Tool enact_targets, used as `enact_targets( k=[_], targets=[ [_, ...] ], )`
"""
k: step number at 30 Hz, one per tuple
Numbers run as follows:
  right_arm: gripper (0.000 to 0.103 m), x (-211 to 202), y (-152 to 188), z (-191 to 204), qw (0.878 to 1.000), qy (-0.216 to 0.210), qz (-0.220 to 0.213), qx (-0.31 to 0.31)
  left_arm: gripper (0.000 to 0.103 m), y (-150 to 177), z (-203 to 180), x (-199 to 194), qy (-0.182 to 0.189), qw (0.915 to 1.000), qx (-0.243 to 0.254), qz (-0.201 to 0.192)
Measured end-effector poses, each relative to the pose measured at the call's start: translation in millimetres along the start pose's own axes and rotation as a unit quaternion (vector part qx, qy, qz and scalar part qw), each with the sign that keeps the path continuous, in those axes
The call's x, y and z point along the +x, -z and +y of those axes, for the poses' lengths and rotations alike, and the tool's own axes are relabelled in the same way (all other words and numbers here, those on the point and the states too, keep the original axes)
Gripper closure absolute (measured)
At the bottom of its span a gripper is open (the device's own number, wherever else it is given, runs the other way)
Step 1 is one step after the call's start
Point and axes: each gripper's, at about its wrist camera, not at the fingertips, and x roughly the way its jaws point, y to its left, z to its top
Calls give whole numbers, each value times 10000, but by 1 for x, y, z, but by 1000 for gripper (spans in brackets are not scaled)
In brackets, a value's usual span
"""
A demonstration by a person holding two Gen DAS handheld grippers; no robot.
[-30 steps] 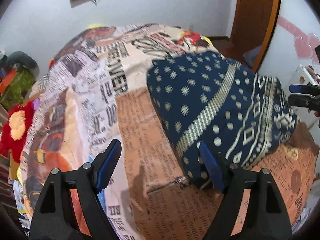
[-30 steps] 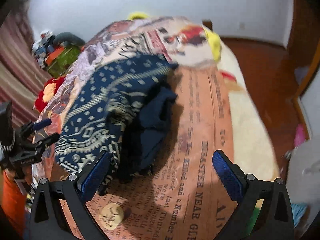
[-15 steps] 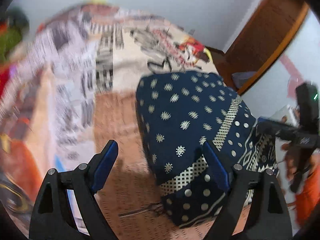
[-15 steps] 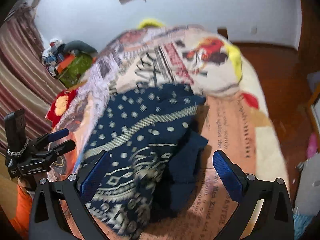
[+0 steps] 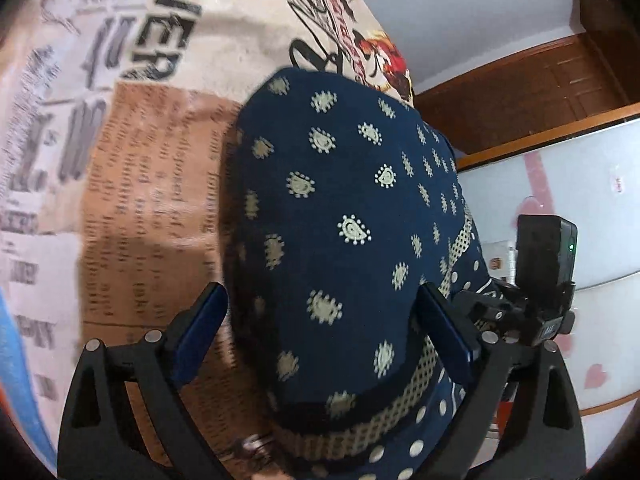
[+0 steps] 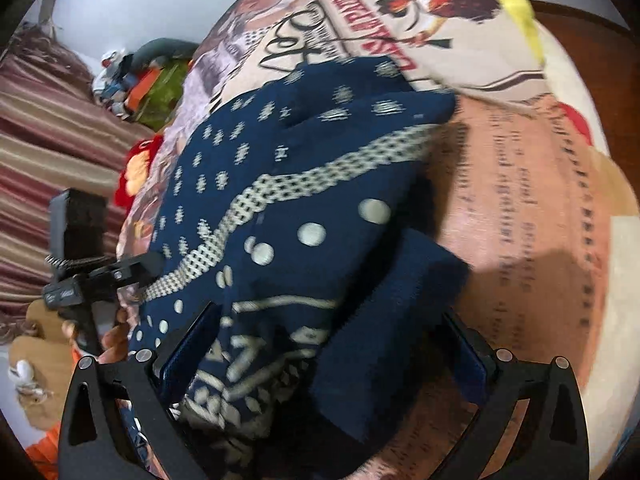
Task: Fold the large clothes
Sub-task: 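Lift the bundle edge with both grippers and fold it over the rest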
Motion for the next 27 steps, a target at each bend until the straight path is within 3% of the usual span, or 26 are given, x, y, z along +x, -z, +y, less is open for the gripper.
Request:
enact_targets(
  k=[6,9,12,17,22,27],
  targets=[
    [0,14,-10,7,9998,-149,-20,115,7,-3,-6,21,265,9993,3,257],
    [2,17,-13,5,9992,-273,-100,284,13,-5,-4,20,449,9985,-110,307],
    [15,18,-14,1,9981,-431,-99,429,27,-4,-6,12,469,9985,-21,290],
    [51,9,-11,6,9974,-595,-185,364,40,1,-28,-6,185,9992,354,-21],
    [64,-10,-9,28,9977,-475,-469,92,47,4,-44,-32,121,9979,578,-268],
    [66,-33,-9,50,9959,-502,-743,-98,47,9,-52,-74,90,9949,809,-598]
  ],
)
